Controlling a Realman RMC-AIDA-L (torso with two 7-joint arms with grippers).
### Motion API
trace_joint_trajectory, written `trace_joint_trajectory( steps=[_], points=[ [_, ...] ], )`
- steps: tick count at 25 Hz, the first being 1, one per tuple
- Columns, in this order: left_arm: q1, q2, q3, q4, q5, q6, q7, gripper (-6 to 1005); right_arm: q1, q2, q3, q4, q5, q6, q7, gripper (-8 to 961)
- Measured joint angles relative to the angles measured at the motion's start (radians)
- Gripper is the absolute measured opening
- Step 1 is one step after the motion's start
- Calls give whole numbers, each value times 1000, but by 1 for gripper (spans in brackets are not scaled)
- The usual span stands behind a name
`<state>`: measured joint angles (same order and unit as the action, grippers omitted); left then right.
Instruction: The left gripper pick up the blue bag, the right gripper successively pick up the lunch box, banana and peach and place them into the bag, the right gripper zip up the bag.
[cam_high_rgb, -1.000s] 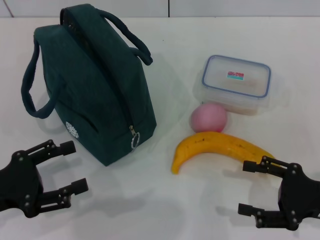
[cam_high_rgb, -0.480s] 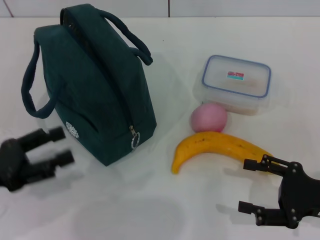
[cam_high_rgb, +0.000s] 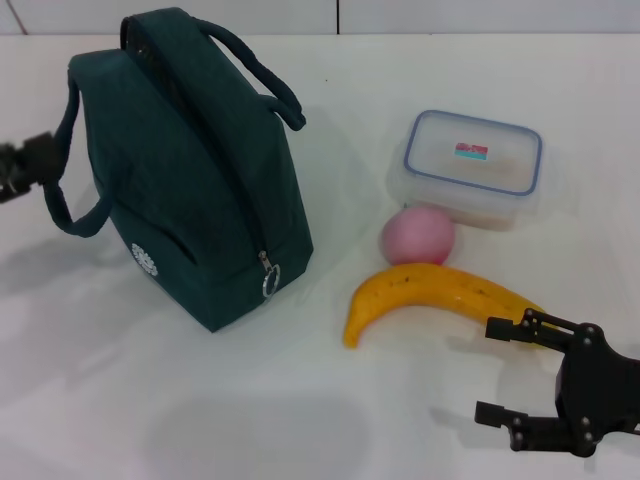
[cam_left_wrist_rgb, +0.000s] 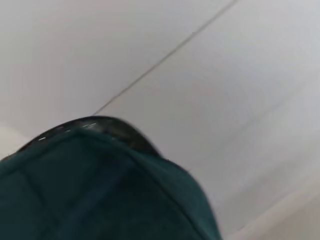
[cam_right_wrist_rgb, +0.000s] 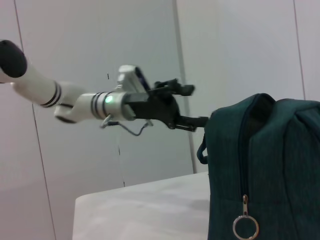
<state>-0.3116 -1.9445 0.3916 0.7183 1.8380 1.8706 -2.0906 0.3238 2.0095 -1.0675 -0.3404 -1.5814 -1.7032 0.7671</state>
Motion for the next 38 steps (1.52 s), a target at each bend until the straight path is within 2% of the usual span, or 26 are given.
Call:
trace_joint_trajectory(
  steps=[6,9,12,15,18,24,38],
  points=[
    [-111,15,11,233,172,-27,-311,851,0,0,-1,0,0,-3,-1,841],
    [-168,52,81,276,212,-18,-436,849,0,0,-3,0,0,-2,-1,841],
    [-223,98,148,284,233,-16,-536,848,0,0,-6,0,0,1,-1,841],
    [-261,112,161,289,286,-15,-580,848,0,1,-7,0,0,4,-1,841],
    [-293,111,172,297,365,-16,-600,847,-1,1,-8,0,0,5,-2,842],
    [-321,95,176,293,429,-31,-606,848,-3,2,-4,0,-1,7,-3,842],
    [-375,89,176,244,457,-38,-628,842,0,2,-8,2,-8,23,-11,841]
  ],
)
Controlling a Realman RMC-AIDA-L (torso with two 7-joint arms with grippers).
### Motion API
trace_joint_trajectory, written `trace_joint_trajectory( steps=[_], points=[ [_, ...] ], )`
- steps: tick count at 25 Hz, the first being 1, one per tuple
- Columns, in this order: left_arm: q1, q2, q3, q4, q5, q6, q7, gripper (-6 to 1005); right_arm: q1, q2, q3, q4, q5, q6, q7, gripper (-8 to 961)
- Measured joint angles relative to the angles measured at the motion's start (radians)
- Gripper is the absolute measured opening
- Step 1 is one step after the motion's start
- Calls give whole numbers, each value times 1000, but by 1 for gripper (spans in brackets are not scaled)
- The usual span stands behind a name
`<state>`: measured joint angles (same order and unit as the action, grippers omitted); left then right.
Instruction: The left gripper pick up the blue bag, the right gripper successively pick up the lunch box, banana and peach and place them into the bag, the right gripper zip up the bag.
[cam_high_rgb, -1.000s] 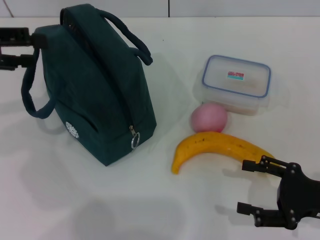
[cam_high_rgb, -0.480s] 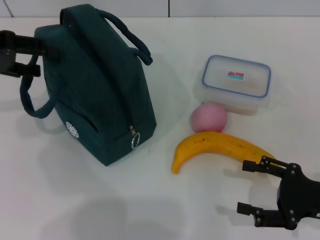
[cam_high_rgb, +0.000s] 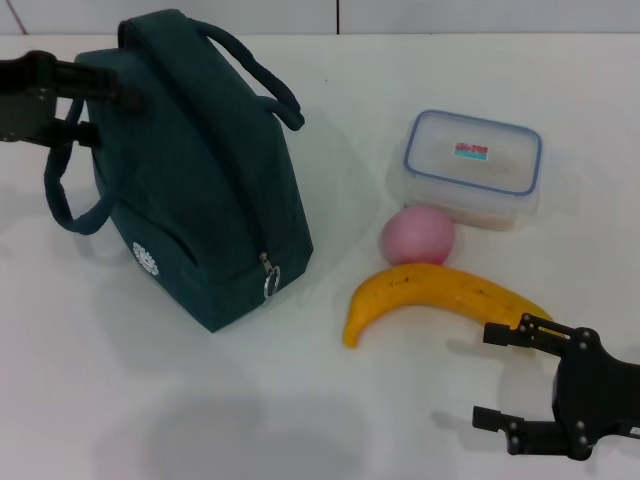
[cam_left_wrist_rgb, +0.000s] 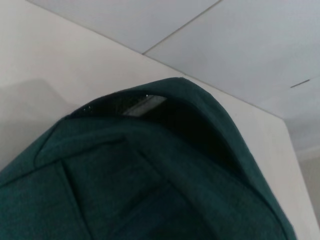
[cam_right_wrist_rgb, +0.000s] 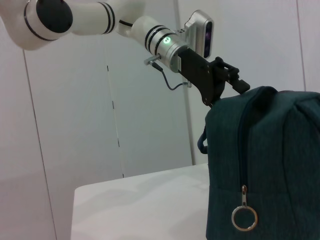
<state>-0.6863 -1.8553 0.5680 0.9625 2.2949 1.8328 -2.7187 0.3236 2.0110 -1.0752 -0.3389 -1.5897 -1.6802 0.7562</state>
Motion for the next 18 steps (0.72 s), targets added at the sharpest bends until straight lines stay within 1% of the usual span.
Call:
trace_joint_trajectory(
  steps=[5,9,12,15,18],
  points=[
    [-8,-15,8,2,28,-31,4,813,0,0,0,1,0,5,-1,841],
    [-12,-17,46,1,31,-37,20,784,-1,0,0,1,0,6,-1,842],
    [-15,-17,49,-2,32,-40,18,762,-1,0,0,1,1,7,-1,842],
    [-12,-18,44,0,13,-45,38,654,-2,0,0,1,3,8,-2,842],
    [-16,-12,54,-12,6,-45,66,545,-2,0,0,1,5,8,-2,841]
  ],
)
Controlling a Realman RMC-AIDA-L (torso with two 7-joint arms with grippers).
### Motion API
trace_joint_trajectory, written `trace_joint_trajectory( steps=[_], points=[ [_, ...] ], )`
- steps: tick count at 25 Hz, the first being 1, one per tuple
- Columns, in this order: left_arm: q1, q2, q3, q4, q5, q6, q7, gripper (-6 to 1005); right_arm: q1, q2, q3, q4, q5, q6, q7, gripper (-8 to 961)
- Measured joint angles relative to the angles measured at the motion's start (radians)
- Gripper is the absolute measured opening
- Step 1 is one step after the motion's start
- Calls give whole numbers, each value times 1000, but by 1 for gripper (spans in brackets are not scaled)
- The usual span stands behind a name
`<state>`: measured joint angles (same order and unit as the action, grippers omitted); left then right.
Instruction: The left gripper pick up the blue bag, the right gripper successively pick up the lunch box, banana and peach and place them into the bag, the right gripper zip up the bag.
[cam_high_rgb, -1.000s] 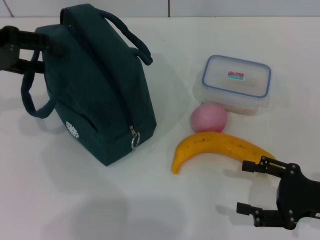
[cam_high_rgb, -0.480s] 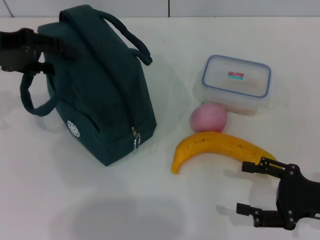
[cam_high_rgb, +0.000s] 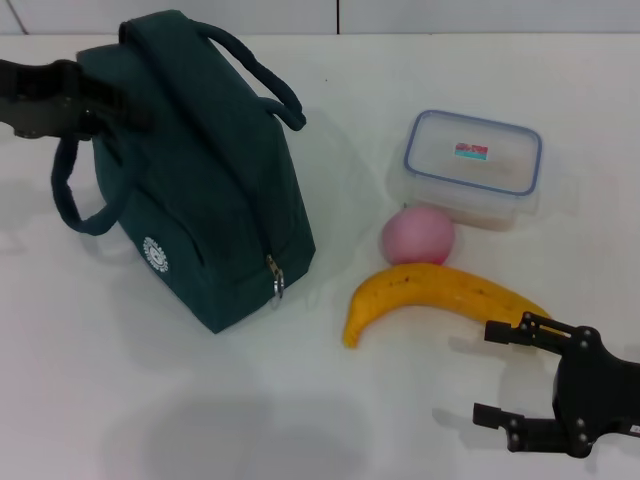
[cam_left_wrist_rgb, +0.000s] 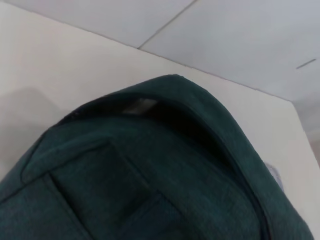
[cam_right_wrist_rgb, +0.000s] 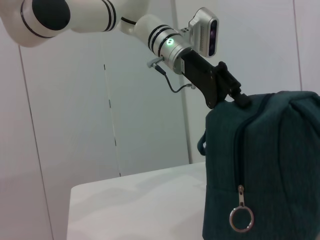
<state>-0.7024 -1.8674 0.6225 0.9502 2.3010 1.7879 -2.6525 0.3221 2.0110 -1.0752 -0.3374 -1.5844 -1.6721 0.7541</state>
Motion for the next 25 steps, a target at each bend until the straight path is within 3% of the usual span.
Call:
trace_joint_trajectory(
  steps=[5,11,16,25],
  points=[
    [-4,4,18,7,-3,3,16,308,0,0,1,0,2,0,-1,841],
    [-1,3,16,10,-10,6,16,116,0,0,8,0,9,-6,0,842],
    [7,3,15,11,-55,17,20,73,-1,0,12,17,88,-13,50,842],
    [36,10,14,7,-161,48,34,47,-11,-3,14,144,474,-91,454,842]
  ],
)
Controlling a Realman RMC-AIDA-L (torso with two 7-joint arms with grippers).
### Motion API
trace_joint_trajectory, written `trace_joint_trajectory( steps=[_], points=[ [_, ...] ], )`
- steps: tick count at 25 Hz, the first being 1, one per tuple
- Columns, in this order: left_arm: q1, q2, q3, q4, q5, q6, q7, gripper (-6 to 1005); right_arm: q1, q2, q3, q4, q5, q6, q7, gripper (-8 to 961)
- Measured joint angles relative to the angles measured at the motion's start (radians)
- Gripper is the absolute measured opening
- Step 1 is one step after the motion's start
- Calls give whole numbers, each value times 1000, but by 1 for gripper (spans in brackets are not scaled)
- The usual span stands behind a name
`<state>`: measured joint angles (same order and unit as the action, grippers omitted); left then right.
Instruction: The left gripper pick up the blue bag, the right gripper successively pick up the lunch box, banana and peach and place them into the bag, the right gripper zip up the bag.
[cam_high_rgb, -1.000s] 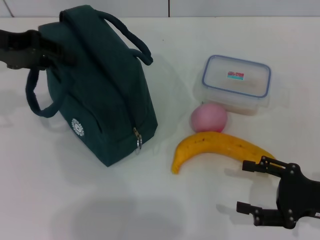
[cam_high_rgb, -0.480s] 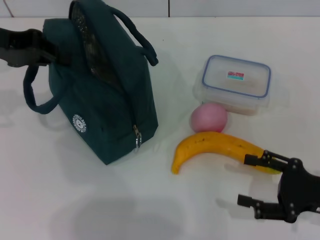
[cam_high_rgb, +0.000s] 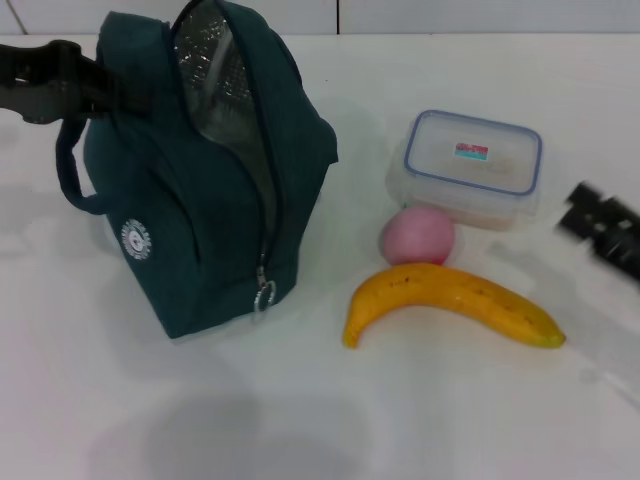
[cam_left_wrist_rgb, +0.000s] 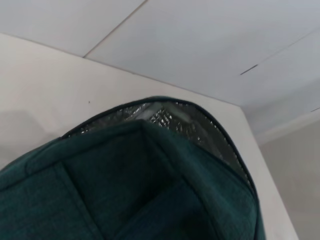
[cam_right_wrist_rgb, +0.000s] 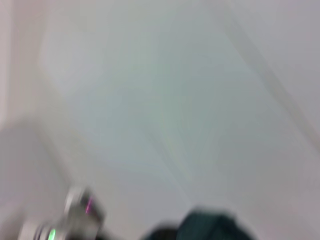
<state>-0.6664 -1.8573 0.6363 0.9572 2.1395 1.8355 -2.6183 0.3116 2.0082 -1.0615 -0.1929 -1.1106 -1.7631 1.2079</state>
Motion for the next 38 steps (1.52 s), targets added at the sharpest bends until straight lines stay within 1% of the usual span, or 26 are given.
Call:
trace_joint_trajectory(
  steps=[4,7,10,14,21,29,33,38],
  points=[
    [9,9,0,0,-30,8,7,47,-21,-3,0,86,158,-9,146,841],
    [10,12,2,-2,-38,8,11,47,-42,-3,0,120,229,34,254,841],
    [7,13,5,-3,-40,9,15,47,-51,-4,0,135,255,110,356,841],
    [1,13,6,-1,-40,10,17,47,-46,-1,0,136,259,196,437,841],
    [-10,10,6,5,-37,10,36,46,33,13,-4,163,260,339,531,842],
    [-17,11,6,5,-35,9,51,46,127,17,-24,165,247,486,582,841],
    [-21,12,6,4,-33,8,56,46,173,20,-31,165,247,536,584,841],
    [-30,11,6,-2,-31,7,59,46,209,20,-41,168,245,556,586,841]
  ],
)
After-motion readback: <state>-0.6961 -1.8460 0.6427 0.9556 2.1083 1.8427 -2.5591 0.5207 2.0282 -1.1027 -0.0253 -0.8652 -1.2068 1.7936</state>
